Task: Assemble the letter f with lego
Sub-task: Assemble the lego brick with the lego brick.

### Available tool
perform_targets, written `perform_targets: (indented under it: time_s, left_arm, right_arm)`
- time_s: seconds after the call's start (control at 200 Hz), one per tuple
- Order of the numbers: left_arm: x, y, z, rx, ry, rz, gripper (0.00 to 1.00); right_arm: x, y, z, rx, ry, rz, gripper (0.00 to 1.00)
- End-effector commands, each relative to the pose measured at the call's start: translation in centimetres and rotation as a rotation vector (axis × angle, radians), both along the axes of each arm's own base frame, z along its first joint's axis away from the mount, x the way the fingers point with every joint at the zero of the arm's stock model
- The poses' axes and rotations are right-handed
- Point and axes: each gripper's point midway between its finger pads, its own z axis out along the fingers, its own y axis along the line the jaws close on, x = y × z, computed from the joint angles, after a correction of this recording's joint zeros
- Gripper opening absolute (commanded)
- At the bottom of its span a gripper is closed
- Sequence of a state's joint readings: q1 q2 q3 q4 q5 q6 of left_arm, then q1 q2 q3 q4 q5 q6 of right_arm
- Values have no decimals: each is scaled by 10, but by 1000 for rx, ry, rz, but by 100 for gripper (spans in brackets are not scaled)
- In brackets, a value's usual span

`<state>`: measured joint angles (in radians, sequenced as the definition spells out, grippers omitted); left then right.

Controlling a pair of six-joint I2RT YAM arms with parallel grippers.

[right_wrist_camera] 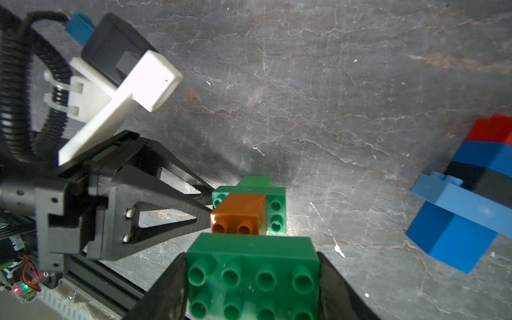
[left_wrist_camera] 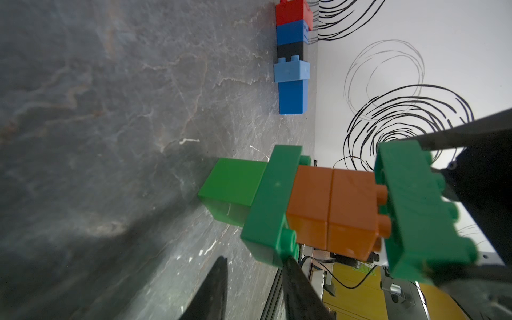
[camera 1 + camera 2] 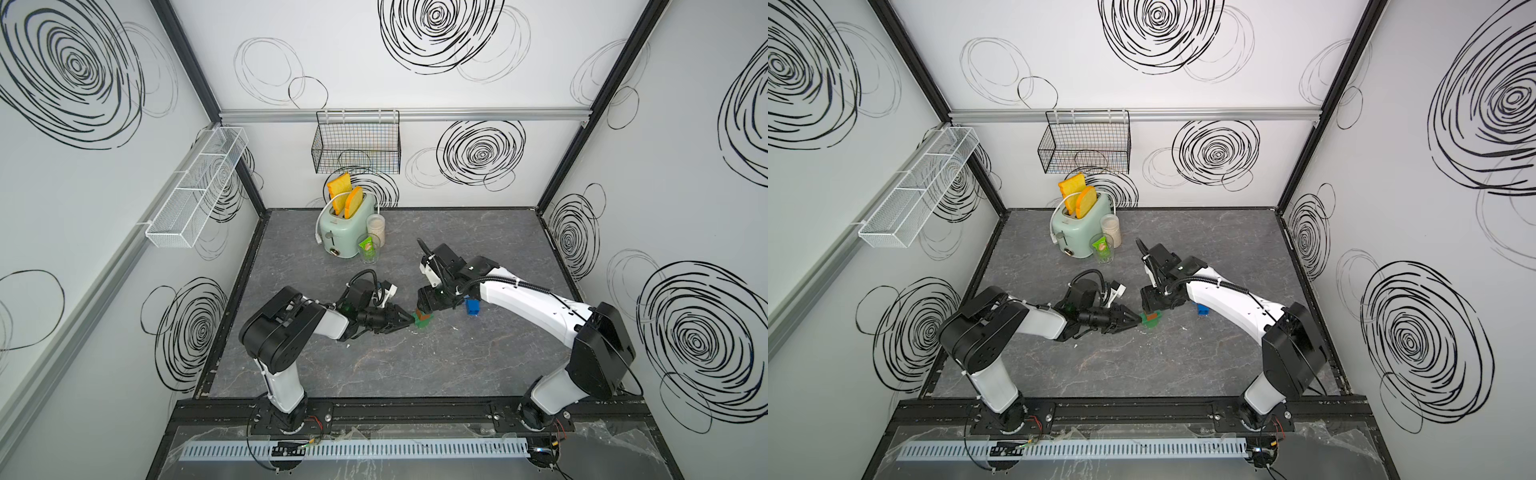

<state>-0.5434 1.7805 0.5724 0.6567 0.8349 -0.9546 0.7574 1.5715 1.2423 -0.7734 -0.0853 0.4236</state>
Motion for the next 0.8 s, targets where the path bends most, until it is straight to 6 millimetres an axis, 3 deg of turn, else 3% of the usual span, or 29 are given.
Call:
perform_targets:
  time_s: [0.0,0.795]
  left_arm:
    - [4,-4,7,-28,-30,-5,37]
    - [3,-4,6,-28,-24,-2,36]
  right_arm:
    - [0,-1,-6,-14,-2,-14,55]
    - [3,-4,-17,-47,-7,-22,55]
